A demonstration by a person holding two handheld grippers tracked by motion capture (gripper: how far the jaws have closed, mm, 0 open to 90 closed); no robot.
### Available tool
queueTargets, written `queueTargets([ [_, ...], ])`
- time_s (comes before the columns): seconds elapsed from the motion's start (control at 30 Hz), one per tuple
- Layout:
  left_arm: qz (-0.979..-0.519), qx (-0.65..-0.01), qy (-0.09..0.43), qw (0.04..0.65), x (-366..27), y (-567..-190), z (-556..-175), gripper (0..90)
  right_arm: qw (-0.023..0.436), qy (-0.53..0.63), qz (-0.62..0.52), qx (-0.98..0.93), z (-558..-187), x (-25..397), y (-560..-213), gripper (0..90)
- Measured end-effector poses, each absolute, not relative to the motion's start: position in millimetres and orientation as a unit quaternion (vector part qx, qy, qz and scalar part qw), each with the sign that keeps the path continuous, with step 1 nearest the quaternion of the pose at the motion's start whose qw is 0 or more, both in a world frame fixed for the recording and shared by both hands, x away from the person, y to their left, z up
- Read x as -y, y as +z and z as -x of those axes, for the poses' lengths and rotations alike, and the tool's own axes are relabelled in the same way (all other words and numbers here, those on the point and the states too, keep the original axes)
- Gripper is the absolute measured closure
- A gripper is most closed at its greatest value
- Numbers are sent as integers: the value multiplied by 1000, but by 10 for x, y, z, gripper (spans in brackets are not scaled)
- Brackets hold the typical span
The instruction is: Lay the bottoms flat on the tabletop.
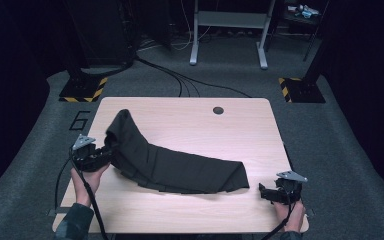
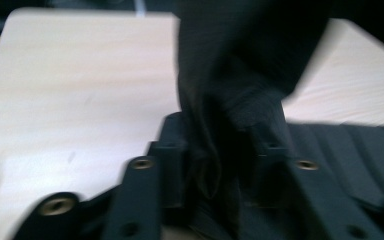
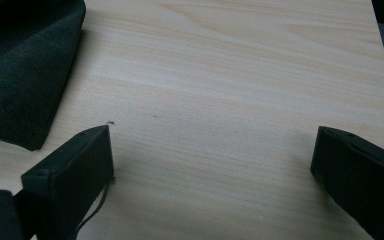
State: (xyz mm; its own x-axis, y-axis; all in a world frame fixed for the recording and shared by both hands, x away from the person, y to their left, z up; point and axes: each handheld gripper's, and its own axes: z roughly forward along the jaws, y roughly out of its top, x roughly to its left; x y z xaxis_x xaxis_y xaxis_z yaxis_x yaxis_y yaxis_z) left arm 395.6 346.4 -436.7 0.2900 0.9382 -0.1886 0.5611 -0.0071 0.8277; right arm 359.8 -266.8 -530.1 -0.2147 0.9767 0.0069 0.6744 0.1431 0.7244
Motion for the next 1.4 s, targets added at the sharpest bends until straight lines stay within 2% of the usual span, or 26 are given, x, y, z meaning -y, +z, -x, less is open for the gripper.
queueTargets([
  [0.17, -664, -597, 200, 404, -3738, -4629, -3811, 362, 242, 308, -575, -718, -3591, 2646, -5297, 20],
  [0.37, -649, -612, 211, 400, -3957, -4611, -3759, 227, 213, 312, -579, -723, -3594, 2577, -5233, 0],
  [0.47, -656, -605, 219, 395, -3948, -4531, -3867, 212, 210, 334, -575, -717, -3584, 2448, -5108, 0],
  [0.67, -680, -601, 214, 361, -3837, -4589, -4220, 216, 188, 358, -526, -748, -3694, 1841, -4845, 9],
  [0.93, -703, -599, 172, 343, -3757, -4898, -4417, 290, 151, 341, -479, -795, -3895, 1121, -4914, 15],
  [1.17, -718, -593, 158, 329, -3650, -5081, -4366, 309, 124, 318, -488, -804, -4032, 1161, -5081, 30],
  [1.4, -720, -588, 168, 328, -3546, -5118, -4239, 309, 132, 310, -486, -807, -4049, 1255, -5117, 34],
])
